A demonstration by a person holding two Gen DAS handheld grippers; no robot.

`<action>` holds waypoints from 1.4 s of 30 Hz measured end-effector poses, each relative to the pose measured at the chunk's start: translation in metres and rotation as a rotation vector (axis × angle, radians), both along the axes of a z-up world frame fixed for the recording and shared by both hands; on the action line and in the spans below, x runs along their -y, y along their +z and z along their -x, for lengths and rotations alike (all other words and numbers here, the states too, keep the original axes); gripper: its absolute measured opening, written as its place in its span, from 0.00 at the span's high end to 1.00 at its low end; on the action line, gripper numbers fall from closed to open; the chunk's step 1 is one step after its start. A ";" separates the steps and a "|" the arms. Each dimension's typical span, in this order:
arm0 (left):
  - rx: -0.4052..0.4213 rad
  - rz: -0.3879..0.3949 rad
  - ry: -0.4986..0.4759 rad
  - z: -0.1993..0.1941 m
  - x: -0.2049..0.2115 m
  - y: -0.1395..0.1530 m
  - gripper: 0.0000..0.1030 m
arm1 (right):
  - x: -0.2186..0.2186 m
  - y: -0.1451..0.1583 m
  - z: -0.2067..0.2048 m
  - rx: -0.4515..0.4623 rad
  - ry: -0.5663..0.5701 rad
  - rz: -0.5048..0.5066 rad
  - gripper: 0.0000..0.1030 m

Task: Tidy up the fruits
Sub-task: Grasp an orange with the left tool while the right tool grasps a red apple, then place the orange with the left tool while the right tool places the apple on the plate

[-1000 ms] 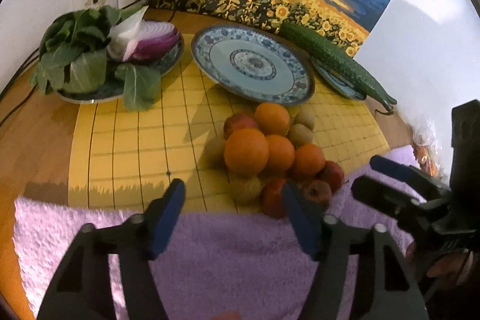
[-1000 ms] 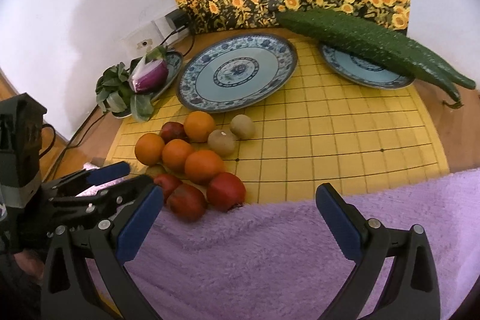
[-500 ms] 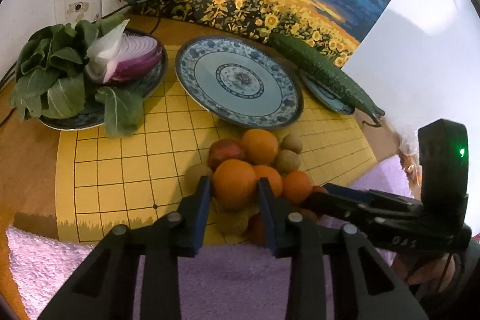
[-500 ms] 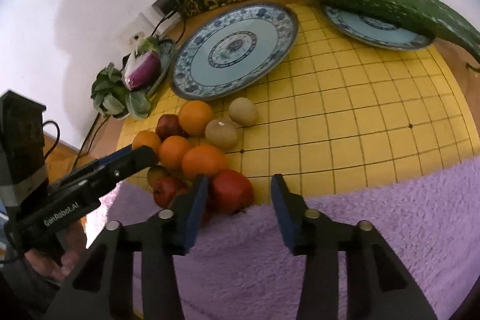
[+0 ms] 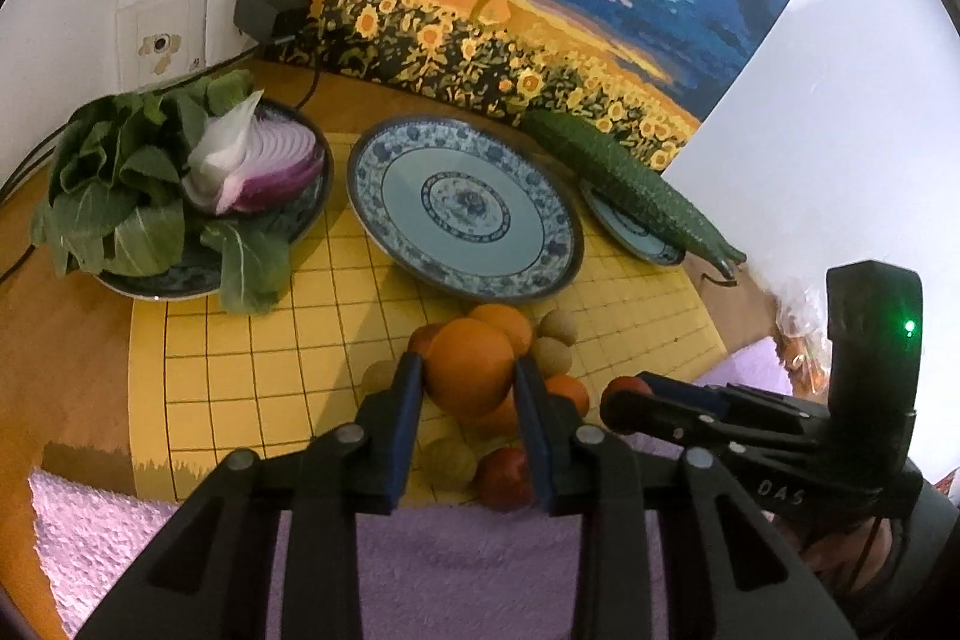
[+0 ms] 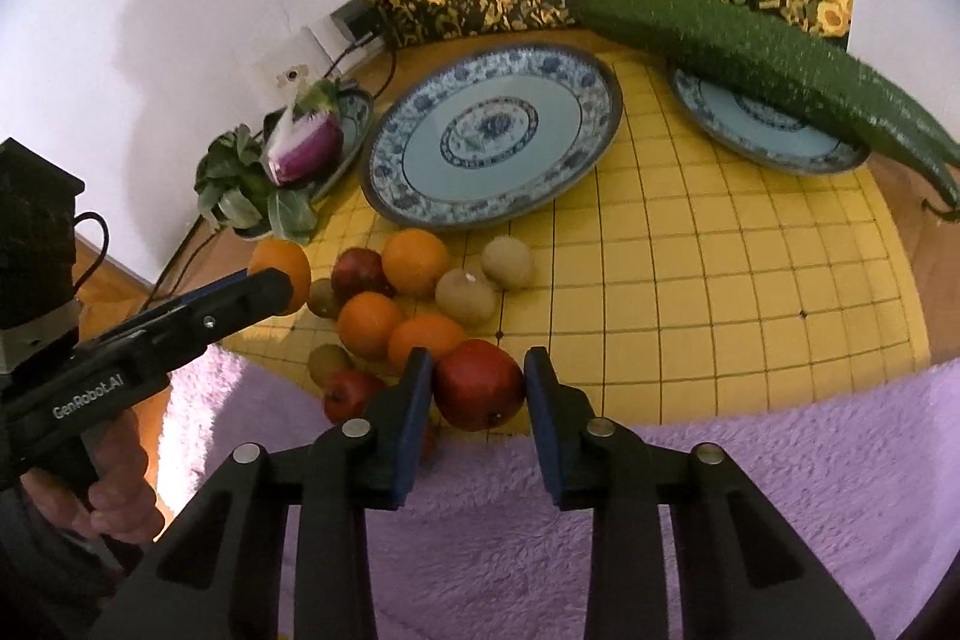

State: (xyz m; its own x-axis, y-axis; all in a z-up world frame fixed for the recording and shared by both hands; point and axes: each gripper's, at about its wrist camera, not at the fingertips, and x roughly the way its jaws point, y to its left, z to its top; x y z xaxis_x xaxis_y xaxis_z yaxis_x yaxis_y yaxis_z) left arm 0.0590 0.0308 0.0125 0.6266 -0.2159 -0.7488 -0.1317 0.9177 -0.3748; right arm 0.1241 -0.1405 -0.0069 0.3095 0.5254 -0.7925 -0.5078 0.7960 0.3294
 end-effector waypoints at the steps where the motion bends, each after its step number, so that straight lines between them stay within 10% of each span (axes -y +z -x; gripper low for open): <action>1: 0.002 0.000 -0.001 -0.001 0.000 0.001 0.69 | 0.000 0.002 -0.001 0.004 -0.001 -0.001 0.69; 42: -0.108 -0.009 -0.170 -0.109 0.004 -0.035 0.69 | -0.048 -0.016 -0.107 -0.048 -0.012 -0.050 0.69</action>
